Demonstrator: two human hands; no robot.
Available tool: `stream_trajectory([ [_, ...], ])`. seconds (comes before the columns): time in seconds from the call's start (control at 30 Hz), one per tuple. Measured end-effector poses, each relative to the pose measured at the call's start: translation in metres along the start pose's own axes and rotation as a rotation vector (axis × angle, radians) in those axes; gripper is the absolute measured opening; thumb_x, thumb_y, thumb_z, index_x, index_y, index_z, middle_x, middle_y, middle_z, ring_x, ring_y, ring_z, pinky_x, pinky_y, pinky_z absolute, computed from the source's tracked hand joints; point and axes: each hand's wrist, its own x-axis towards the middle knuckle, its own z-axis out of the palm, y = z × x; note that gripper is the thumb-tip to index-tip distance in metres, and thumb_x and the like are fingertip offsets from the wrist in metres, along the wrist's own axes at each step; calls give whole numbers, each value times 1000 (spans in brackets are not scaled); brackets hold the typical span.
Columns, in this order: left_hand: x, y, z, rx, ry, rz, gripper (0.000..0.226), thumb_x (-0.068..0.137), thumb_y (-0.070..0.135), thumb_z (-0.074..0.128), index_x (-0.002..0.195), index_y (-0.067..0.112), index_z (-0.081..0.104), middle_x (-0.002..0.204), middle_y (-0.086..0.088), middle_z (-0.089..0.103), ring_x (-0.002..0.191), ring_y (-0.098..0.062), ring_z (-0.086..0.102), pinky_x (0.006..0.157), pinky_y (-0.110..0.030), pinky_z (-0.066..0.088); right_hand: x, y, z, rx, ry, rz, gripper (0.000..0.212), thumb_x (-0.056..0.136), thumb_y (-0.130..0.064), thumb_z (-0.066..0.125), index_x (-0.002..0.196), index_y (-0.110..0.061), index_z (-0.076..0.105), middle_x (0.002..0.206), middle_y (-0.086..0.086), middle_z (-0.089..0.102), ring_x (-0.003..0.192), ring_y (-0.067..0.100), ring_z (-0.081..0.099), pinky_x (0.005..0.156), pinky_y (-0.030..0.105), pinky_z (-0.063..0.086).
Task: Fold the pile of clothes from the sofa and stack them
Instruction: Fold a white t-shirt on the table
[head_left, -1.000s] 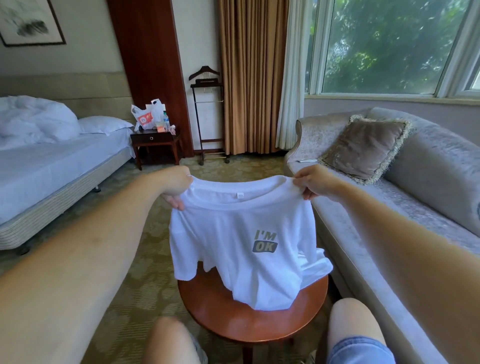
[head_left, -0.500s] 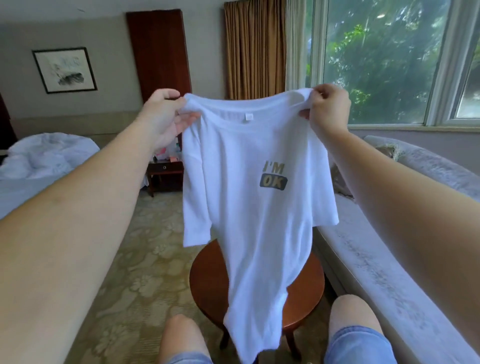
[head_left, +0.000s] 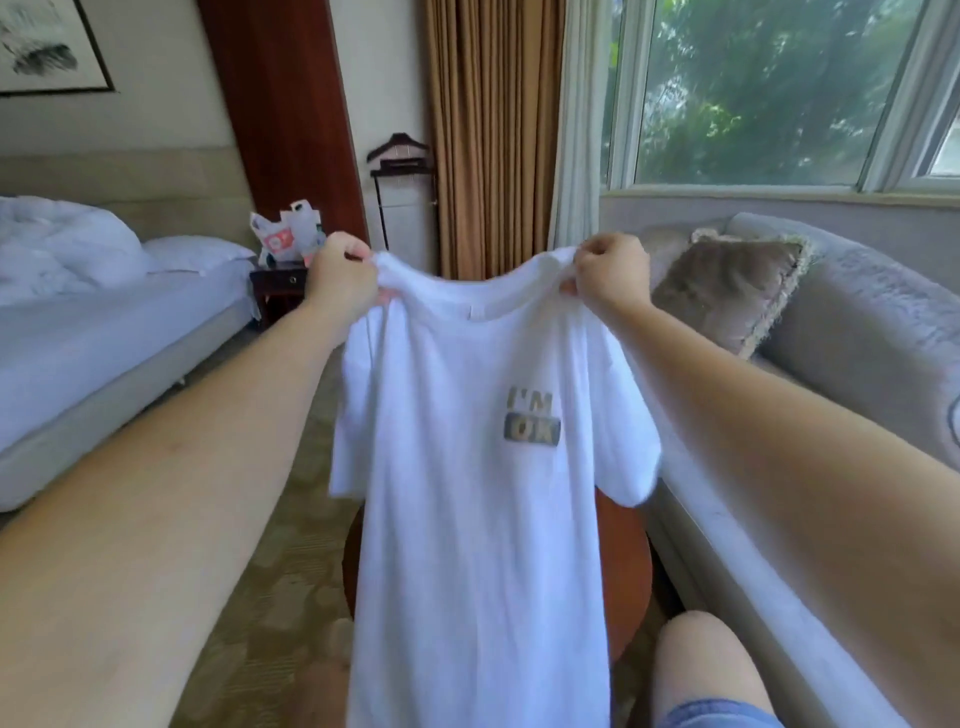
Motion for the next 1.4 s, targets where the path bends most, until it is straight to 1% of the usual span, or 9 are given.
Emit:
stream_trajectory([
  [0.1,32,-19,25,319,-123,72,70,89,15,63,149,24,28,158,-9,16,141,-21,25,105,-28,34,32,15,33,-85,-97,-63,57,95,-10,45,149,-16,31,158,14,22,108,15,50,79,23,43],
  [0.17,31,-53,44,501,-200,40,85,88,23,65,155,21,13,162,-11,-9,149,-24,5,118,-32,20,32,49,61,-202,-214,-42,77,94,-16,52,155,-21,6,162,9,-10,134,25,37,95,32,44],
  [0.3,-15,-178,82,553,-524,-136,76,72,43,63,139,12,44,137,-20,48,123,-36,49,99,-45,45,-50,174,120,-558,-441,-38,67,98,-36,50,154,-16,20,162,13,2,148,30,10,115,53,22],
  [0.5,-116,-311,108,969,-887,-412,81,91,67,38,154,26,9,159,-9,8,145,-33,13,114,-50,23,-177,306,134,-848,-977,209,69,97,-61,27,155,-28,7,163,4,-10,149,28,-9,118,56,3],
  [0.67,-146,-341,115,1033,-874,-337,72,96,66,18,153,33,-10,158,5,-29,145,-21,-26,116,-53,-11,-181,333,138,-953,-835,71,70,95,-64,19,155,-29,5,163,1,-9,149,24,-10,119,52,-1],
  [0.83,-135,-354,125,958,-570,-170,69,97,62,25,155,28,8,162,-1,-14,149,-18,-11,120,-46,-4,-148,347,151,-947,-819,88,68,96,-63,18,155,-31,5,163,-1,-9,149,22,-11,119,50,-4],
  [1.03,-113,-361,131,807,-506,-79,72,93,61,39,152,22,22,160,-7,7,148,-22,-1,120,-48,2,-115,354,167,-963,-881,166,70,95,-65,14,154,-31,-3,162,0,-16,148,23,-17,118,52,-7],
  [1.23,-161,-315,126,669,-764,58,66,85,65,40,119,13,64,117,-6,60,117,-27,50,101,-35,36,-78,352,173,-891,-1009,242,83,92,-68,34,155,-27,-1,161,2,-18,148,26,-16,117,57,-4],
  [1.4,-176,-304,116,811,-1093,-74,101,73,80,53,153,36,10,162,11,5,149,-16,-5,118,-53,-4,-103,336,132,-677,-790,227,66,89,-46,63,144,-18,42,156,11,26,142,30,28,117,44,20],
])
